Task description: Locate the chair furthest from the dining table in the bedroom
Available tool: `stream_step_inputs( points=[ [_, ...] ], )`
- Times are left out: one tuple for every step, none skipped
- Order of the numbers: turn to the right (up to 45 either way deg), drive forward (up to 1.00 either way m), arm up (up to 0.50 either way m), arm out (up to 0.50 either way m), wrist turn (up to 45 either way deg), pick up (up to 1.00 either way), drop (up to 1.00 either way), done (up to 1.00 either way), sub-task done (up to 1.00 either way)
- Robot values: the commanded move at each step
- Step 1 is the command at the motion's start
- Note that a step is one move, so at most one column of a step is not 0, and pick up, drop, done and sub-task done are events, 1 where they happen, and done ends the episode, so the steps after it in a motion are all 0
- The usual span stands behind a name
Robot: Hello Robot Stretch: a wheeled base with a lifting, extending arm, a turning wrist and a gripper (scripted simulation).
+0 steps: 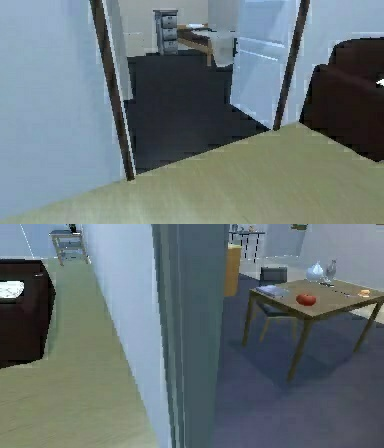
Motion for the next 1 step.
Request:
stream_step_inputs(
  points=[
    [0.0, 1.0, 0.0, 0.0, 0.0, 0.0, 0.0, 0.0, 0.0]
  ],
)
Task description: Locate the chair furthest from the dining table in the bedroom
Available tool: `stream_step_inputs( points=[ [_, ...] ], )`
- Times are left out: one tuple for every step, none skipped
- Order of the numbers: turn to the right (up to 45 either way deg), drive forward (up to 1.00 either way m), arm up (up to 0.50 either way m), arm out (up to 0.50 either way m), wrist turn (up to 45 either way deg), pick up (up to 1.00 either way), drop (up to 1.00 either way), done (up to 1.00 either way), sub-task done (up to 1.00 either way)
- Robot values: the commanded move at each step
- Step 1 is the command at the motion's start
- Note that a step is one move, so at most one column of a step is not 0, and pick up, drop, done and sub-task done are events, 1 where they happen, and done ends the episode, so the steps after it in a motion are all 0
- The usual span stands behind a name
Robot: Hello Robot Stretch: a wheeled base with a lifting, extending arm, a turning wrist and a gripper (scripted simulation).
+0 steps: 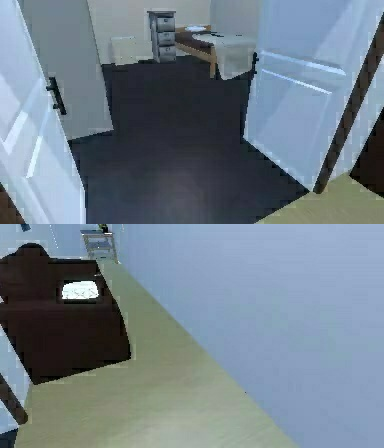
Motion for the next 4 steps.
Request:
stream_step_inputs(
  points=[
    [0.0, 1.0, 0.0, 0.0, 0.0, 0.0, 0.0, 0.0, 0.0],
    [0.0, 1.0, 0.0, 0.0, 0.0, 0.0, 0.0, 0.0, 0.0],
    [-9.0, 0.0, 0.0, 0.0, 0.0, 0.0, 0.0, 0.0, 0.0],
    [0.0, 0.45, 0.0, 0.0, 0.0, 0.0, 0.0, 0.0, 0.0]
  ],
)
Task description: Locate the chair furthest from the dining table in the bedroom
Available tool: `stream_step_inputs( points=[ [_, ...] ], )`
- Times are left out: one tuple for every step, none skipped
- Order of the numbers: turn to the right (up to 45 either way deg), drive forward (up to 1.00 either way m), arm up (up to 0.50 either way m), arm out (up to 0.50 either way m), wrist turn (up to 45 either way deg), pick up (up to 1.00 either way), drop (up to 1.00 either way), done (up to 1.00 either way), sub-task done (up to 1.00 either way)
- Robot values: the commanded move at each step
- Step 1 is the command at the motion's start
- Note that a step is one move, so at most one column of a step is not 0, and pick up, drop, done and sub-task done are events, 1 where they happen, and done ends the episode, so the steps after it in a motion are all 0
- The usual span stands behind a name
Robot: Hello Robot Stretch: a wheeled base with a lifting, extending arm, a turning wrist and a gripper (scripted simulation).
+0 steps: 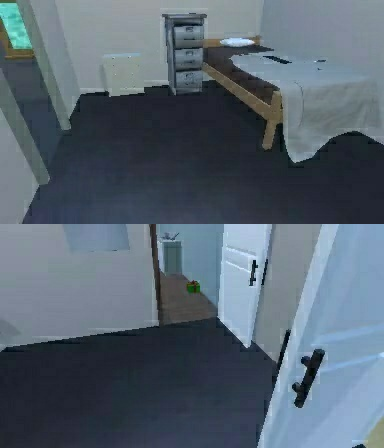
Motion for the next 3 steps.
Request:
stream_step_inputs(
  points=[
    [45.0, 0.0, 0.0, 0.0, 0.0, 0.0, 0.0, 0.0, 0.0],
    [30.0, 0.0, 0.0, 0.0, 0.0, 0.0, 0.0, 0.0, 0.0],
    [0.0, 0.9, 0.0, 0.0, 0.0, 0.0, 0.0, 0.0, 0.0]
  ],
)
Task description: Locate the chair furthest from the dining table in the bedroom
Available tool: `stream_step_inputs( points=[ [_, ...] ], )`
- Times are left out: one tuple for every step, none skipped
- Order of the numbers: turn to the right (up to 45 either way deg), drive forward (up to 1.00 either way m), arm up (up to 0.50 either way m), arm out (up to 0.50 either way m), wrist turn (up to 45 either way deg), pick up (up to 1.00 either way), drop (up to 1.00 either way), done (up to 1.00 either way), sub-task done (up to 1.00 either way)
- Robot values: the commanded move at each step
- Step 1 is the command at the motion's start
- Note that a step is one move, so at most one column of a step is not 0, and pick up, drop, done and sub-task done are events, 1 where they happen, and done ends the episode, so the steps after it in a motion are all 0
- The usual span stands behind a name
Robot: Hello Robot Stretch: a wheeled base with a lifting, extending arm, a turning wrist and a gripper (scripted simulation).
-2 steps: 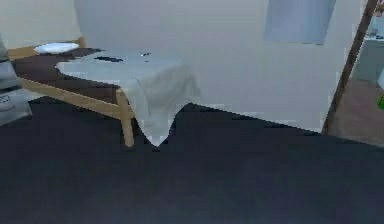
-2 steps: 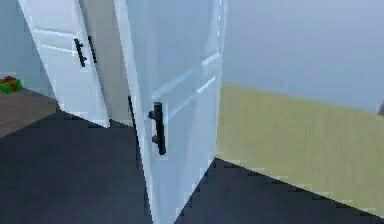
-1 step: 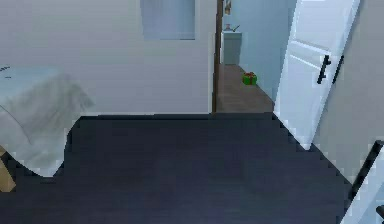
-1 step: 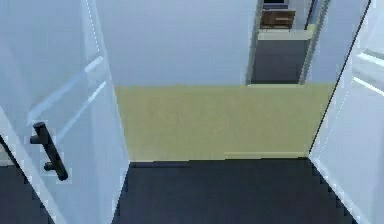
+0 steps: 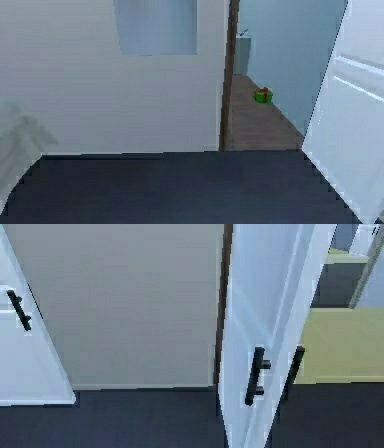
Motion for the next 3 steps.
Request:
stream_step_inputs(
  points=[
    [18.0, 0.0, 0.0, 0.0, 0.0, 0.0, 0.0, 0.0, 0.0],
    [0.0, 1.0, 0.0, 0.0, 0.0, 0.0, 0.0, 0.0, 0.0],
    [12.0, 0.0, 0.0, 0.0, 0.0, 0.0, 0.0, 0.0, 0.0]
  ],
)
